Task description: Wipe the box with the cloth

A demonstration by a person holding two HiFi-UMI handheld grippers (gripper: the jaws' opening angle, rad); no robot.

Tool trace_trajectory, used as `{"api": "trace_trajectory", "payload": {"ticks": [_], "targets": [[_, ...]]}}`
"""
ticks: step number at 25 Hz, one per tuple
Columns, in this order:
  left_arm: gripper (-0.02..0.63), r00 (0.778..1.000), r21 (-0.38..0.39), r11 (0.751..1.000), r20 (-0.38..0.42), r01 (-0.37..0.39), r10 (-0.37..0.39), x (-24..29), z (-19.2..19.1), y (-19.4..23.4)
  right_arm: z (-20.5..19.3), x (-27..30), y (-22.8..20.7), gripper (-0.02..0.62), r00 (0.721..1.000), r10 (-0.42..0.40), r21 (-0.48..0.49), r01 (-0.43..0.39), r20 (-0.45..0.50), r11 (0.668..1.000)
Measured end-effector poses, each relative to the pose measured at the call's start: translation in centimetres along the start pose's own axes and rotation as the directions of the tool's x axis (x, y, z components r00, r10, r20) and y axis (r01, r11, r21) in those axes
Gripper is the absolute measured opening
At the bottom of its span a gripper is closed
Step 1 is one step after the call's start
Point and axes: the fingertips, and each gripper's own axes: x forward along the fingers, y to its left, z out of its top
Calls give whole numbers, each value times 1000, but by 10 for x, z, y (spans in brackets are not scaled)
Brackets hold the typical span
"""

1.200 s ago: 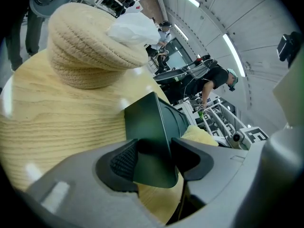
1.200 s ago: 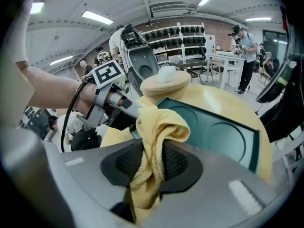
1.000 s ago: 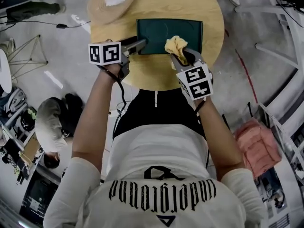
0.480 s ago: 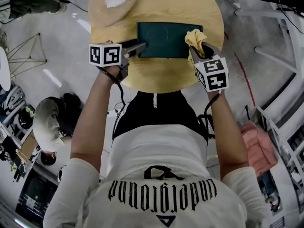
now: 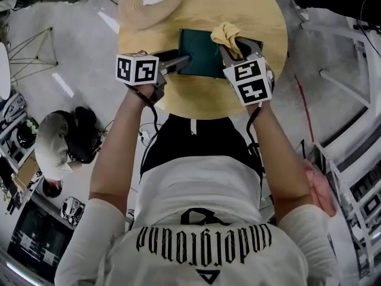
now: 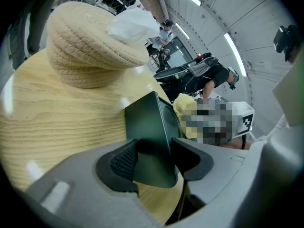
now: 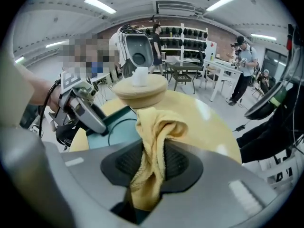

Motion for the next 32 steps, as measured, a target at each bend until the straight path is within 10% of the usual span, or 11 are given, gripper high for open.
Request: {"api": "trace_trajectory", "payload": {"ticks": [7,32], "targets": [[236,1000,-2,1000,12,0,0,1,1,0,15,22,93,109,989,151,-79,-150,2,985],[242,1000,25,999,-9,27,-27,5,-2,-3,-96,-31,109,109,999,41,248,-33,-26,968]]}}
